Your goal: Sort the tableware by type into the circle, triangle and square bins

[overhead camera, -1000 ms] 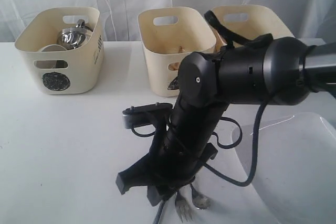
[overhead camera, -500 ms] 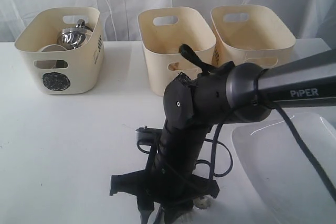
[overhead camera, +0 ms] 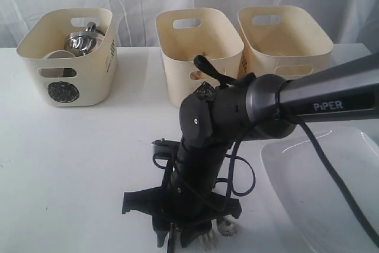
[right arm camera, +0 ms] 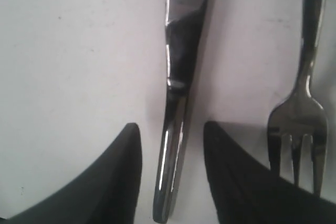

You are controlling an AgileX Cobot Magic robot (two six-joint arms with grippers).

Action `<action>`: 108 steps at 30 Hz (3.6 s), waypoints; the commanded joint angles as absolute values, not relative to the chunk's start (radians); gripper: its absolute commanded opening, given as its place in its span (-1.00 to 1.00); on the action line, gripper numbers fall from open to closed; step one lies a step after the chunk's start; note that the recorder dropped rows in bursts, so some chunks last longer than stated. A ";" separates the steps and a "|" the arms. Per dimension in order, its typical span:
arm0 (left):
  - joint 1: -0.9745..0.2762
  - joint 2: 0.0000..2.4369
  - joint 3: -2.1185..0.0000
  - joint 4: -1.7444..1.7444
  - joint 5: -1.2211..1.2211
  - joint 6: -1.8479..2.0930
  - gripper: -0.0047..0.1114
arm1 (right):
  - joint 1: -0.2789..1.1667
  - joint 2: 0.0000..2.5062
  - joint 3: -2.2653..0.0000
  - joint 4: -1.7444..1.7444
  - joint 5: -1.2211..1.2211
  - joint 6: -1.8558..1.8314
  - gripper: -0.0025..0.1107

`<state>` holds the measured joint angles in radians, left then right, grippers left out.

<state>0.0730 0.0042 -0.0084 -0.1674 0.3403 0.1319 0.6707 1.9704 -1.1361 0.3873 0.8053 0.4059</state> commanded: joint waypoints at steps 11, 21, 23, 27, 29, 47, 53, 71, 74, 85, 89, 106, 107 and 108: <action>0.068 0.000 0.000 -0.177 0.357 0.132 -0.92 | 0.668 2.048 -1.116 0.070 0.787 0.502 -0.27; 0.068 0.000 0.000 -0.177 0.357 0.132 -0.92 | 0.676 2.048 -1.116 0.096 0.742 0.502 -0.26; 0.068 0.000 0.000 -0.177 0.357 0.132 -0.92 | 0.693 2.048 -1.116 0.096 0.738 0.496 -0.26; 0.068 0.000 0.000 -0.177 0.357 0.132 -0.92 | 0.723 2.048 -1.116 0.087 0.707 0.494 -0.26; 0.068 0.000 0.000 -0.177 0.357 0.132 -0.92 | 0.725 2.046 -1.129 0.078 0.718 0.494 -0.26; 0.068 0.000 0.000 -0.177 0.357 0.132 -0.92 | 0.687 1.929 -1.219 -0.227 0.743 0.591 -0.26; 0.068 0.000 0.000 -0.177 0.357 0.132 -0.92 | 0.687 1.946 -1.219 -0.249 0.696 0.591 -0.26; 0.068 0.000 0.000 -0.177 0.357 0.132 -0.92 | 0.687 1.981 -1.219 -0.285 0.778 0.579 -0.27; 0.068 0.000 0.000 -0.177 0.357 0.132 -0.92 | 0.687 1.981 -1.215 -0.283 0.781 0.579 -0.27; 0.068 0.000 0.000 -0.177 0.357 0.132 -0.92 | 0.687 2.009 -1.183 -0.246 0.703 0.577 -0.47; 0.068 0.000 0.000 -0.177 0.357 0.132 -0.92 | 0.687 2.016 -1.183 -0.182 0.705 0.497 -0.67; 0.068 0.000 0.000 -0.177 0.357 0.132 -0.92 | 0.687 1.925 -1.237 -0.130 0.675 0.316 -0.96; 0.068 0.000 0.000 -0.177 0.357 0.132 -0.92 | 0.684 1.888 -1.256 -0.137 0.666 0.314 -0.96; 0.068 0.000 0.000 -0.177 0.357 0.132 -0.92 | 0.682 1.877 -1.264 -0.139 0.666 0.314 -0.96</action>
<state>0.0730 0.0042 -0.0084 -0.1674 0.3403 0.1319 0.6883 1.9362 -1.2350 -0.1305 0.6763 0.3276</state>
